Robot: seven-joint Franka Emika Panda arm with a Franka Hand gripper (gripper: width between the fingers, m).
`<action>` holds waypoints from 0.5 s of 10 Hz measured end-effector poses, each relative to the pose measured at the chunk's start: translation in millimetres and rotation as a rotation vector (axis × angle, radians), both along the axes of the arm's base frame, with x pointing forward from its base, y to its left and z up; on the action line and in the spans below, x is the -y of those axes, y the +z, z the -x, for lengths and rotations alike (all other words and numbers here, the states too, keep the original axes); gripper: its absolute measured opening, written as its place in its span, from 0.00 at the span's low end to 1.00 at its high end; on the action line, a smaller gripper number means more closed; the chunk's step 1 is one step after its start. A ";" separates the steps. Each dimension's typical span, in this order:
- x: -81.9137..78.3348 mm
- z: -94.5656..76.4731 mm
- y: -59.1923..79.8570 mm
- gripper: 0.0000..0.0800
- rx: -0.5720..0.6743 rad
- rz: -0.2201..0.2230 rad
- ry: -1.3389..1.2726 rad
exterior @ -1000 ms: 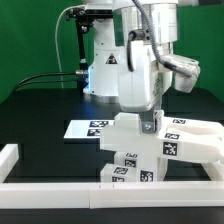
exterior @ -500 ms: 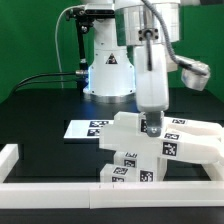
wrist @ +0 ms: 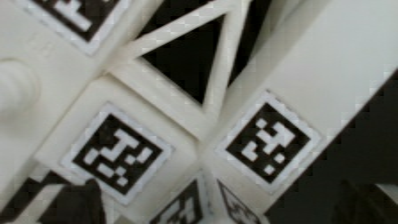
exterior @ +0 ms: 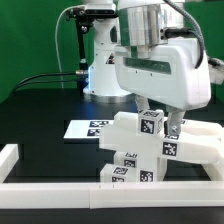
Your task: Assemble chair
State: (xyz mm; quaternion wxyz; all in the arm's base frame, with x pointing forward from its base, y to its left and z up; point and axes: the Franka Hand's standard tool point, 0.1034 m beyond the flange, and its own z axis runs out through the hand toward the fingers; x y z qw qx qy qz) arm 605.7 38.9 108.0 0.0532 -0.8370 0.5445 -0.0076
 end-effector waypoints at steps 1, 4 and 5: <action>4.8 -0.2 1.1 0.81 0.005 0.023 0.198; 8.0 -0.3 1.4 0.81 -0.004 0.077 0.555; 8.1 -0.3 1.2 0.67 -0.005 0.076 0.547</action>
Offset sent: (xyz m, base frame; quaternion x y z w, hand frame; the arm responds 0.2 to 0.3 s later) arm 0.0000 0.0000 0.0000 0.0000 0.0000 -0.1296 0.9916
